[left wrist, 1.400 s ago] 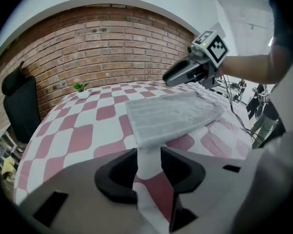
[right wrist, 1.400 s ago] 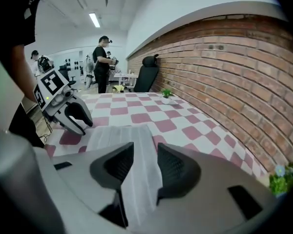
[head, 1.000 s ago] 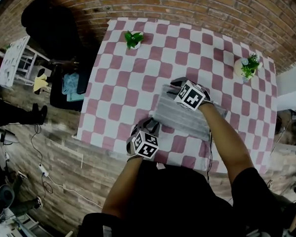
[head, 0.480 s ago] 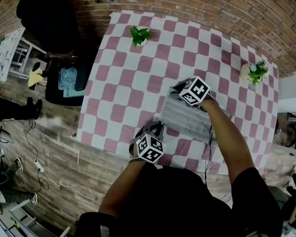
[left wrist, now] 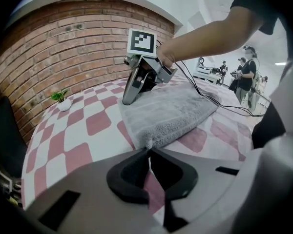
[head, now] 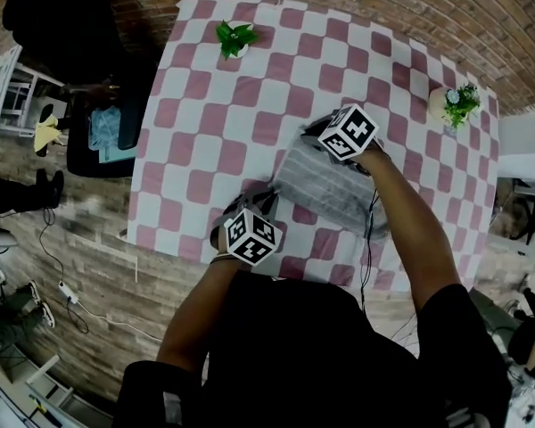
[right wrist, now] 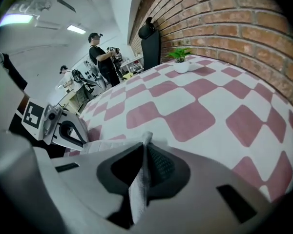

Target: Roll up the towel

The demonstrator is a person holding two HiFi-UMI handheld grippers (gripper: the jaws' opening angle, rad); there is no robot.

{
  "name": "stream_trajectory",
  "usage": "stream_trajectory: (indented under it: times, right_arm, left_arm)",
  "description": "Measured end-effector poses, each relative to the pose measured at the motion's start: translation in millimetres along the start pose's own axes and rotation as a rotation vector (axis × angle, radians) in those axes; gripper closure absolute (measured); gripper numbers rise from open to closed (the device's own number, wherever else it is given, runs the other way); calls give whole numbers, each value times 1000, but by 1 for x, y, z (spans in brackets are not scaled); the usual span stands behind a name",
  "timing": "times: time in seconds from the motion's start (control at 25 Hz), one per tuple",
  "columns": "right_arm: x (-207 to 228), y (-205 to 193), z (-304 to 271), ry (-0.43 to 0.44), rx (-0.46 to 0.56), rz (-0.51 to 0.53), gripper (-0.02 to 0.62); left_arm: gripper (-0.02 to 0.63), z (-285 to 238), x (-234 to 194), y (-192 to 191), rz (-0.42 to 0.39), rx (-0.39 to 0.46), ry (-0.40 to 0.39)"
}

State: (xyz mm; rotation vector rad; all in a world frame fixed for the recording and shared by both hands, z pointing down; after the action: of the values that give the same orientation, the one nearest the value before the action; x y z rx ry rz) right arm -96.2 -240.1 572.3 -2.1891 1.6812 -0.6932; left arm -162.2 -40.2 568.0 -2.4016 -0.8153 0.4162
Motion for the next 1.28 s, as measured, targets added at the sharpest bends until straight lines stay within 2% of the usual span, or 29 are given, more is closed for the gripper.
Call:
stream_trajectory:
  times: [0.24,0.36,0.48,0.6,0.68,0.88,1.0,1.16,1.2,1.28]
  right_arm:
    - [25,6,9,-54,3,-92,568]
    - [36,0,14,-83,-4,-137,568]
    - [49,-8,24,-130,29,-177,566]
    - [62,-15,36,-215,92,-206,563]
    - [72,-19,44,-279,130,-228,563]
    - [99,-35,68,-446,202,-316,563]
    - [113,-49,77,-531,221,-349,563]
    - [124,-70,89,-600,276,-372,553]
    - [124,-74,93,-617,299,-370,538]
    - [124,-82,103,-653,349,-363,460]
  left_arm:
    - [594,2,-51,14,-160,-71,18]
    - [592,-2,-83,28,-266,-110,3]
    - [593,-10,-109,46,-405,-146,-34]
    - [592,-25,-130,66,-575,-189,-85]
    - [592,-36,-146,84,-674,-213,-90]
    - [592,-73,-176,136,-842,-238,-56]
    - [589,-93,-180,162,-872,-218,-44]
    - [573,-105,-178,181,-800,-153,-15]
    - [540,-106,-180,181,-765,-138,5]
    - [373,-102,-185,178,-675,-106,37]
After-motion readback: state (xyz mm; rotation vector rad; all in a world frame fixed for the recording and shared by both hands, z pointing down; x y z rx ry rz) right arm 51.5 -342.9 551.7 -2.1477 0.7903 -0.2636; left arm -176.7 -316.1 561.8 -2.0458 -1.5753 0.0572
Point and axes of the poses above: the fingertips, and each gripper's own axes: z backward along the fingers, x to its right, y out of its top, the point moved 7 cm from there along z, backward along the fingers, and after that the axes turned 10 degrees about -y, right-handed, at the moved point
